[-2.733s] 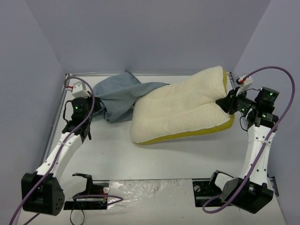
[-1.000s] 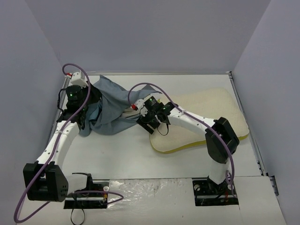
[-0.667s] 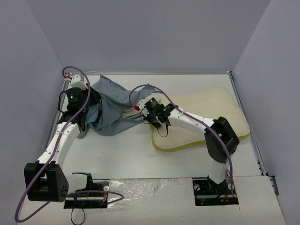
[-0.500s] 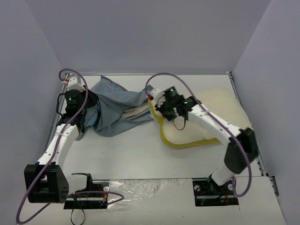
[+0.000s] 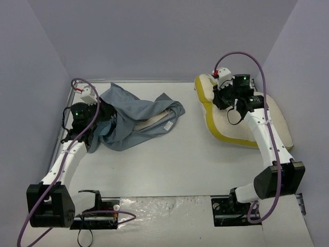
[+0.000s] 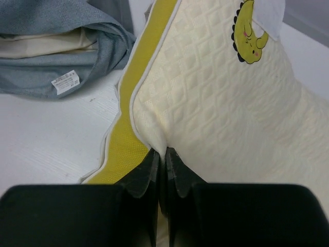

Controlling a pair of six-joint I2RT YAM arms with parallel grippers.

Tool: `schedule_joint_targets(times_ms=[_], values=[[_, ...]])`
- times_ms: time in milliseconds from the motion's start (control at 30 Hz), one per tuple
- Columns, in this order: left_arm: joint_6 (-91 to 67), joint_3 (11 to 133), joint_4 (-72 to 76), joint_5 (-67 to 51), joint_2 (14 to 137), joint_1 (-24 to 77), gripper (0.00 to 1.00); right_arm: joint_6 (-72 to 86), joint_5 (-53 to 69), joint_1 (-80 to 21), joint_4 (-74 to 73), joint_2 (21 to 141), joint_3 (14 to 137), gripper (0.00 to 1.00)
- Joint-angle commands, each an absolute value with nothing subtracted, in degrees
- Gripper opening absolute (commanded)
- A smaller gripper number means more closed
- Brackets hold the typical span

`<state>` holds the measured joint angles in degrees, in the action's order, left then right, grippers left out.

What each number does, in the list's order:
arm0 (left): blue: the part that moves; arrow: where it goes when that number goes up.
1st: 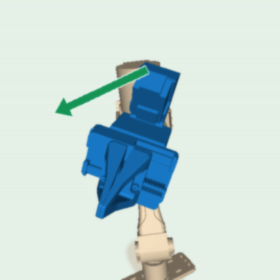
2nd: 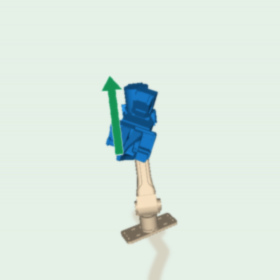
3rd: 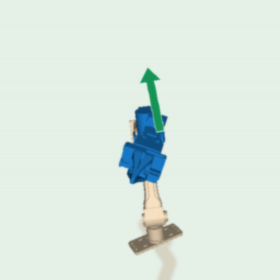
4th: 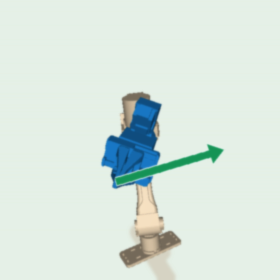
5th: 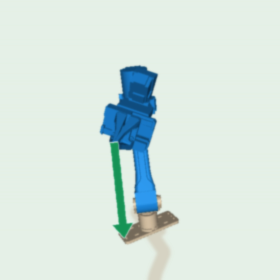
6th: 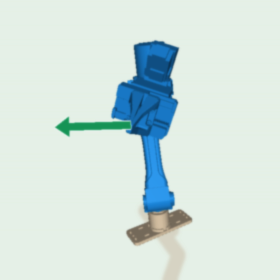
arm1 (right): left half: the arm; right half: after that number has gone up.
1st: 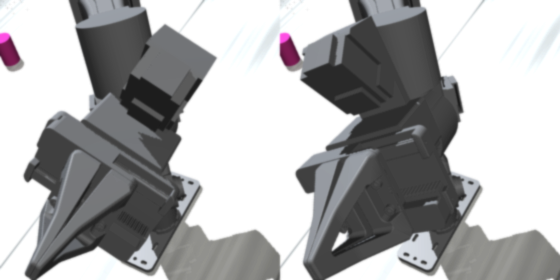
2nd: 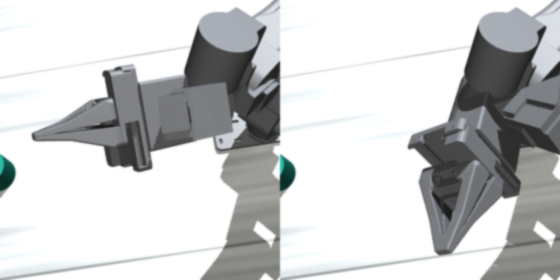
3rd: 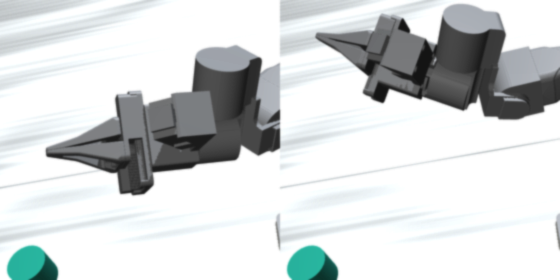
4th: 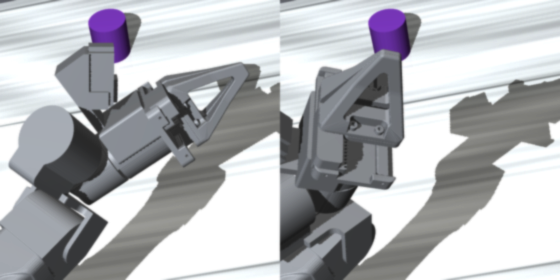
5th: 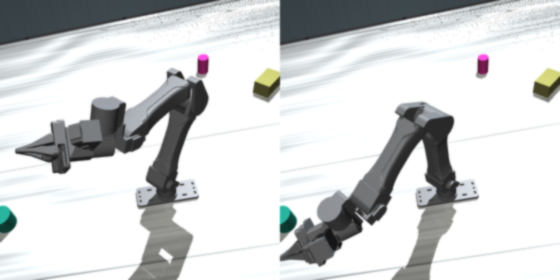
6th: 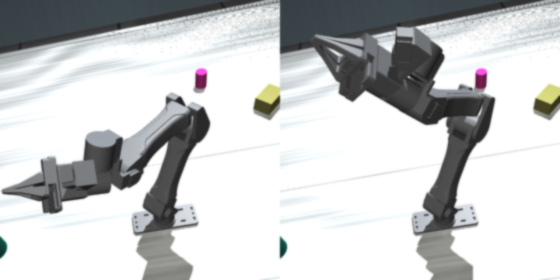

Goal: Remove the pillowcase from the pillow

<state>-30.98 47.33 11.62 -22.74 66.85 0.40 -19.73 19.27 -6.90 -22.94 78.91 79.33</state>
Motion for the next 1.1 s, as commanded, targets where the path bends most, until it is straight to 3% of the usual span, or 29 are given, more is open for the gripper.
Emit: schedule_joint_targets(times_ms=[0, 133, 300, 533, 733, 933, 1033, 1067], values=[[-29.62, 45.28, 17.92, -40.4, 63.11, 2.02, 0.02, -12.05, 20.03, -6.86, -17.05, 85.33, 82.78, 0.0], [-29.71, 41.14, 16.96, -48.4, 59.33, 3.69, 0.02, -6.17, 23.9, -8.95, -15.82, 91.92, 87.97, 0.0], [-31.82, 40.69, 17.14, -53.34, 55.64, 6.67, 0.02, -1.68, 20.39, -15.63, -13.37, 97.55, 95.08, 0.0], [-25.67, 44.47, 4.42, -53.18, 57.83, 10.11, 0.02, 7.9, 17.84, -18.54, -9.5, 107.04, 106.41, 0.0], [-20.13, 47.11, -7.99, -37.02, 52.14, 7.74, 0.02, 12.12, 14.94, -17.76, -8.35, 112.94, 112.67, 0.0], [-20.75, 44.56, -9.4, -19.12, 37.56, 2.9, 0.02, 12.92, 14.07, -16.09, -5.98, 111.45, 110.57, 0.0], [-20.04, 45.35, -11.07, -13.89, 33.84, 2.81, 0.02, 12.57, 13.1, -15.91, -4.66, 110.05, 108.29, 0.05], [-19.95, 45.79, -11.51, -13.71, 33.58, 2.81, 0.08, 12.39, 13.01, -15.82, -4.48, 109.69, 107.24, 0.05]])
